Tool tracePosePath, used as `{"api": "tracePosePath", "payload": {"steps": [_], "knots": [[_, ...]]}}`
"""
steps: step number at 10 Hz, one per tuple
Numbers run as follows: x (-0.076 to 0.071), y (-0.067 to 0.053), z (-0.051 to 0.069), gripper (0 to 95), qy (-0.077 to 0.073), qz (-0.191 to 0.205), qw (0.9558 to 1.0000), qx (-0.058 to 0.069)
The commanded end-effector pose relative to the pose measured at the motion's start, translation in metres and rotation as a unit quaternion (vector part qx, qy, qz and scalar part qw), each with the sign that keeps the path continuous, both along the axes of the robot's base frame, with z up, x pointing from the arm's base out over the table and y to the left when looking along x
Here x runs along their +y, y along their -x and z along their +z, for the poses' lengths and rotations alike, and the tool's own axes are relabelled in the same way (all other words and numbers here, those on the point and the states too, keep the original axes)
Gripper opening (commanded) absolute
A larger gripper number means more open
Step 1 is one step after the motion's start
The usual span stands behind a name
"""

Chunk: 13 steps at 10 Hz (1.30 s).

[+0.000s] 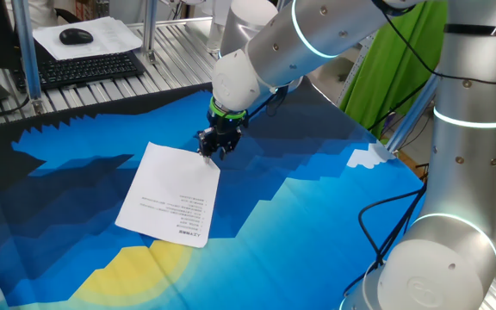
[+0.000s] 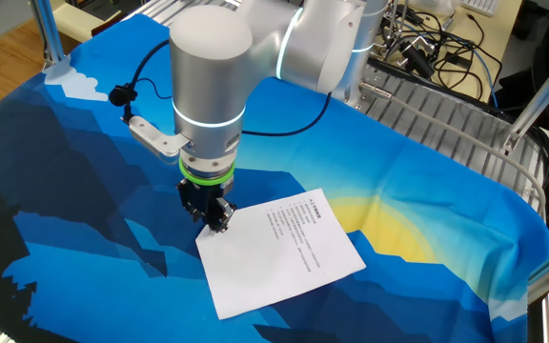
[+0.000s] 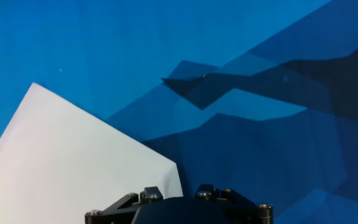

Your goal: Flip over and spread out the paper that is laid flat on the table

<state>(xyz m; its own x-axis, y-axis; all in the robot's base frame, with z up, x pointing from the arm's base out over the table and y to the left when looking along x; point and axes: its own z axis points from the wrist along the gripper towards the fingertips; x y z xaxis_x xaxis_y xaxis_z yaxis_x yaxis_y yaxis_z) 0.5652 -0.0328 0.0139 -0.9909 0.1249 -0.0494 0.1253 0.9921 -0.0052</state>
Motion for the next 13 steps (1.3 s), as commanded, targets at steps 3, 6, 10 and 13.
{"api": "tracePosePath", "payload": {"steps": [3, 6, 10, 13], "knots": [[0.0, 0.001, -0.003, 0.0, -0.003, 0.001, 1.0, -0.003], [0.0, 0.002, -0.004, 0.0, -0.003, 0.001, 1.0, -0.004], [0.0, 0.002, 0.001, 0.0, 0.007, 0.003, 1.0, 0.006], [0.0, 0.003, 0.022, 0.0, 0.023, 0.007, 0.9995, 0.019]]}}
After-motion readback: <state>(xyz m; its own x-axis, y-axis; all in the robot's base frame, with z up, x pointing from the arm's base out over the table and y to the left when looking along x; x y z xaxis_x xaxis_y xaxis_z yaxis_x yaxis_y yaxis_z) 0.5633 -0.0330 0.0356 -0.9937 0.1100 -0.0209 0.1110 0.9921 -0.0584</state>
